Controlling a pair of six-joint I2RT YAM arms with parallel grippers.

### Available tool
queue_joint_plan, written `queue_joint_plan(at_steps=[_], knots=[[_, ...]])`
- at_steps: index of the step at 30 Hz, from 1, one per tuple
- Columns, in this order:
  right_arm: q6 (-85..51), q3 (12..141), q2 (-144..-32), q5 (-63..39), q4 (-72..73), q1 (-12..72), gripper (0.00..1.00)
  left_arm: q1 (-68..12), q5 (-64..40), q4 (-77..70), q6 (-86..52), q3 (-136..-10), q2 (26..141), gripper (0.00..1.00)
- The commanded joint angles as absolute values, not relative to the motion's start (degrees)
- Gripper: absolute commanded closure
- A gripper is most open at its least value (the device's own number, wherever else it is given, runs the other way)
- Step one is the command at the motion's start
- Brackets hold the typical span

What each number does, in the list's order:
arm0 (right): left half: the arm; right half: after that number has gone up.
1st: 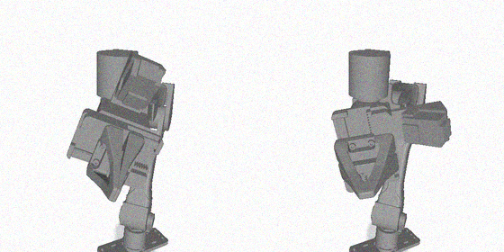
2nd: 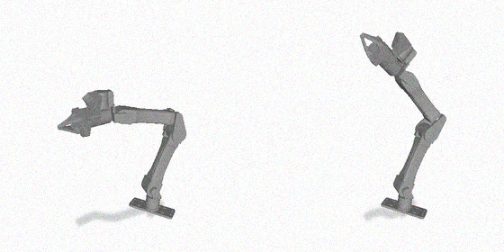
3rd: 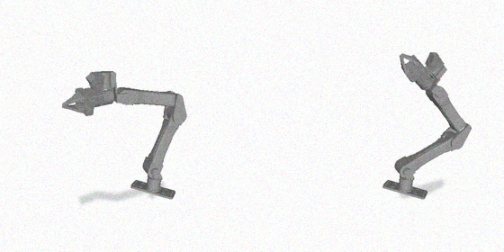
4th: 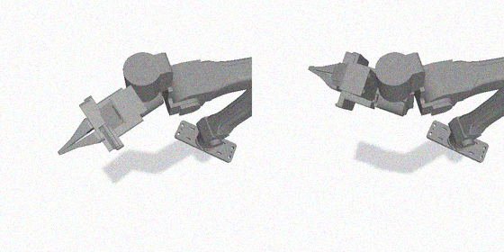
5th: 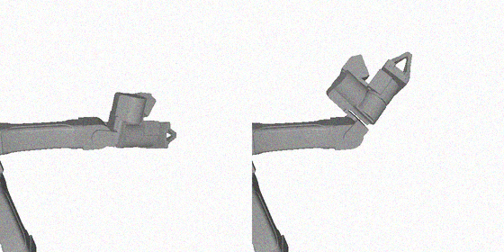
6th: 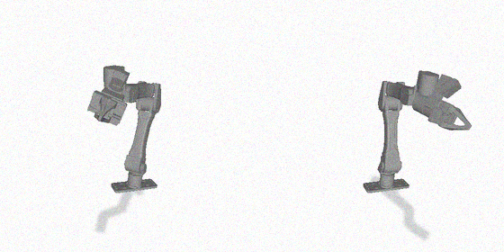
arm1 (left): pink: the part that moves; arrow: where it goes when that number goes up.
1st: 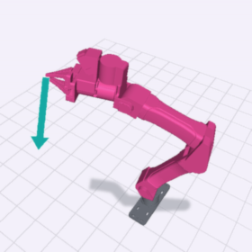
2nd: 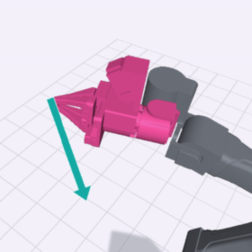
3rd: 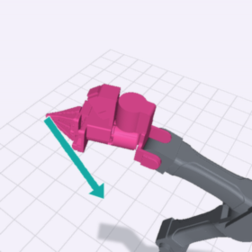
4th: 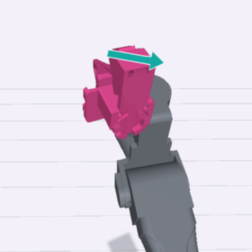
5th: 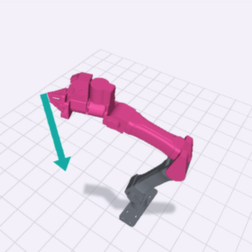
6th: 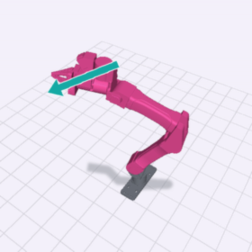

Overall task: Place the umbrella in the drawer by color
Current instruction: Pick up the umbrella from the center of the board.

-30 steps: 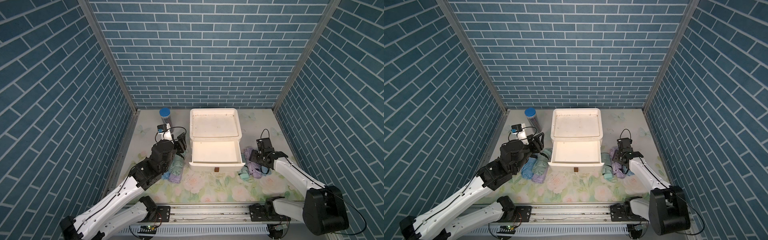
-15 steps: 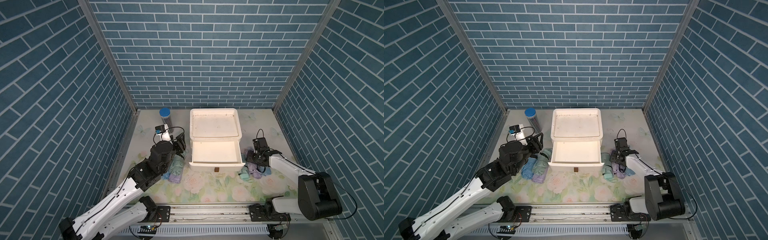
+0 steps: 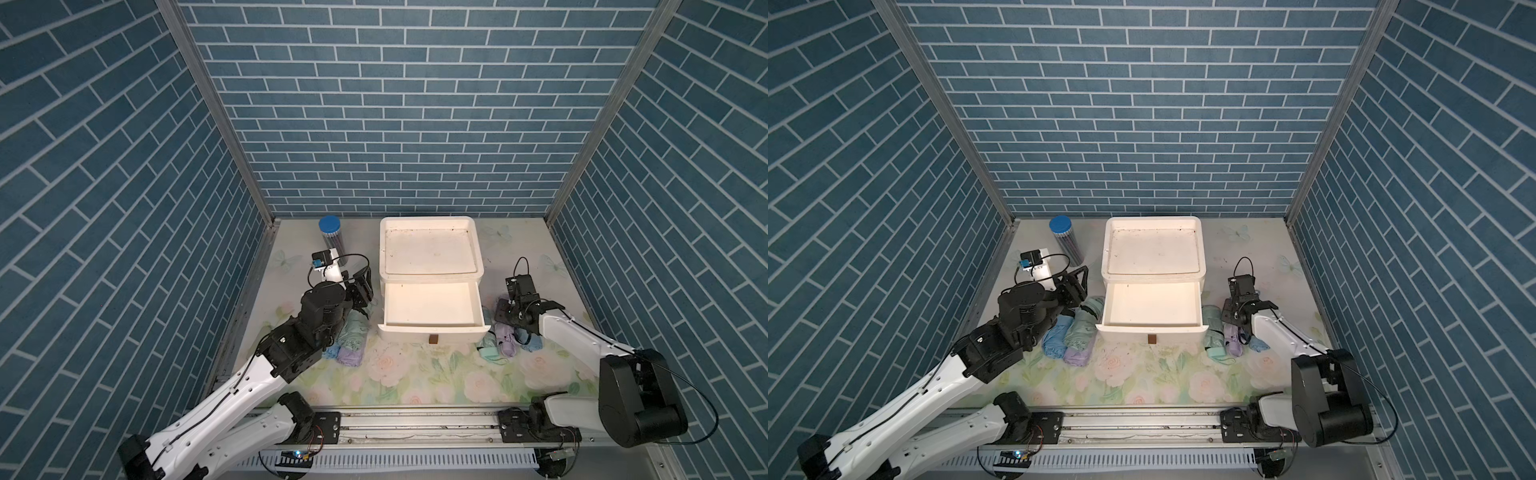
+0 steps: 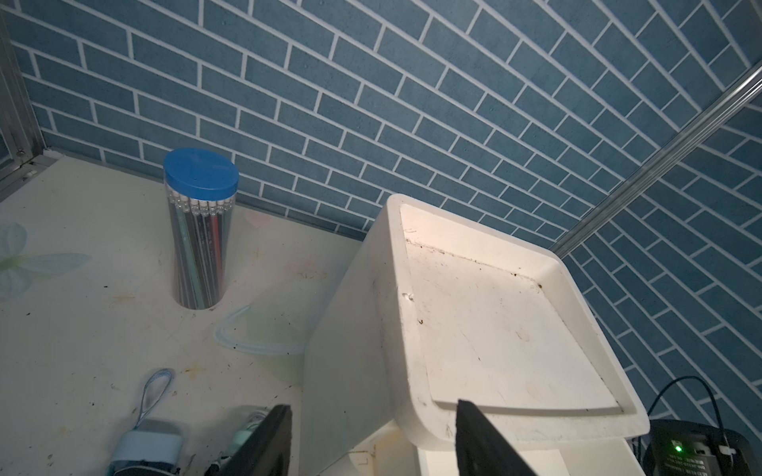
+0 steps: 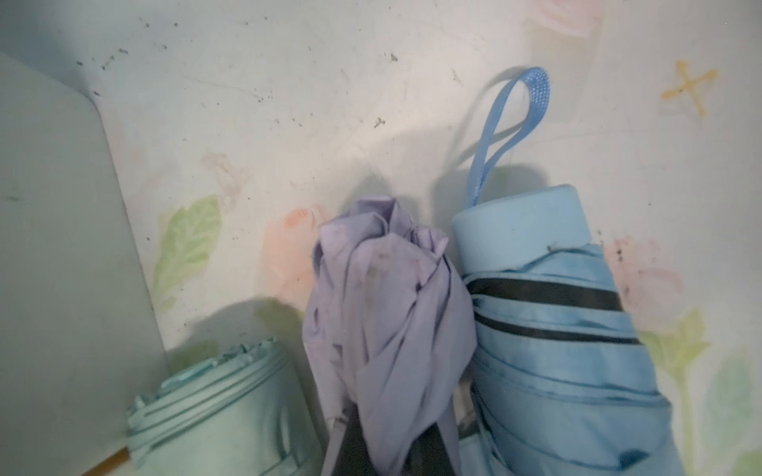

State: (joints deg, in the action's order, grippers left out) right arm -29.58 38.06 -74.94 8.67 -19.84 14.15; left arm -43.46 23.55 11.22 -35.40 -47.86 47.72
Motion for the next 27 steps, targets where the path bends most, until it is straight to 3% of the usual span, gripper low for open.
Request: queue_joint_plan(at_steps=[1,6,11,15,19,23,27], knots=[[-28.9,42.5,-71.5,12.2,-26.4,14.6,1.0,-43.2,22.2,9.8,-35.6,-48.8,47.2,0.33],[-26.9,54.0,-64.4,17.6,-32.0,15.9,1.0,-43.2,18.6,8.0,-34.1,-51.3,47.2,0.3],[-22.6,70.8,-61.1,18.7,-32.7,21.6,1.0,-43.2,7.3,1.6,-30.3,-53.7,47.0,0.2],[-22.7,75.6,-59.4,-2.9,-19.7,26.5,1.0,-43.2,-2.8,-5.4,-28.3,-54.6,47.7,0.13],[-36.2,65.9,-57.4,-24.7,9.1,30.4,1.0,-43.2,-11.3,-12.3,-28.8,-54.8,50.1,0.08],[-44.4,59.6,-58.3,-28.5,26.9,35.0,1.0,-43.2,-18.8,-19.4,-30.9,-54.2,53.0,0.0],[-49.8,55.7,-59.1,-29.1,37.8,37.4,1.0,-43.2,-21.3,-22.6,-31.8,-53.8,55.6,0.0]])
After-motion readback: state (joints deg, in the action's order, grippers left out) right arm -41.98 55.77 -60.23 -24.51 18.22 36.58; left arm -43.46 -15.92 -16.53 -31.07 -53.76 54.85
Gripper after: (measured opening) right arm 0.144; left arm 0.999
